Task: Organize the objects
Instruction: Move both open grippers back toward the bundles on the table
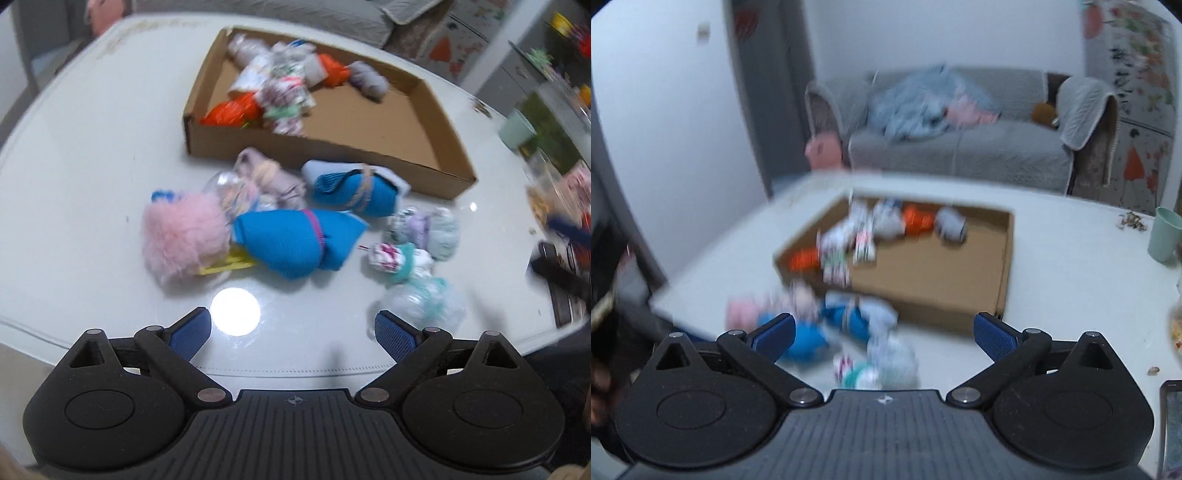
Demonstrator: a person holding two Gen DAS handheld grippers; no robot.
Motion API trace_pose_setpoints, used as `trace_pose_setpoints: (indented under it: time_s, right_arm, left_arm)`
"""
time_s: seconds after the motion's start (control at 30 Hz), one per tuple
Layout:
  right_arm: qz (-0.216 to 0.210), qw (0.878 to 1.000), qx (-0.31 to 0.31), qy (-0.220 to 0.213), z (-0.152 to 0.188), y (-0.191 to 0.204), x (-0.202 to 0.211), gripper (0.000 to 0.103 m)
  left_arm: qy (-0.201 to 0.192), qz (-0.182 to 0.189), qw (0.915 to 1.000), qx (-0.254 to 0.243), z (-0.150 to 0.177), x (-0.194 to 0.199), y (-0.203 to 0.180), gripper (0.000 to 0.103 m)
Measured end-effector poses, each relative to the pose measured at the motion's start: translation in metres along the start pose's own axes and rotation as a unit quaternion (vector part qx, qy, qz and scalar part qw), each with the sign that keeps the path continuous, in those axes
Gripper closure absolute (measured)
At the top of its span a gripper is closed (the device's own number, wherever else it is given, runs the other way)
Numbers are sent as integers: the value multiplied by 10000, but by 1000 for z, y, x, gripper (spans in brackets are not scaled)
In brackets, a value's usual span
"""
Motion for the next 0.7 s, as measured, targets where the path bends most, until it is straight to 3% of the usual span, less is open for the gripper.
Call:
trace_pose_setpoints:
  time_s: [0.1, 0.2, 0.5, 0.7]
  right_arm:
    - [-38, 9980, -45, 631, 17, 9, -24, 1]
    - [70, 9958, 10, 913, 36, 18, -33, 1]
    - [309, 9911, -532, 1179, 63, 13, -41, 1]
    - [293, 9898, -431, 1328, 78, 23, -45, 1]
  left_arm:
    - [-50, 40, 9997, 247, 2, -5, 11, 6]
    - [-31, 130, 9986, 505, -1, -13, 22, 6]
    - [-312, -65, 9951, 936, -19, -13, 48, 6]
    - [-255, 178, 9979, 571, -9, -9, 19, 6]
Point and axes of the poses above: each gripper's, at about its wrist camera, not at the fingertips, and x roughly against the way its jaws point, y to its left, z to its underside, the point moved 6 cm from there along -x, roughly the way its jaws point, and after that the axes turned 2 degrees about -z, right-handed, at the moved point
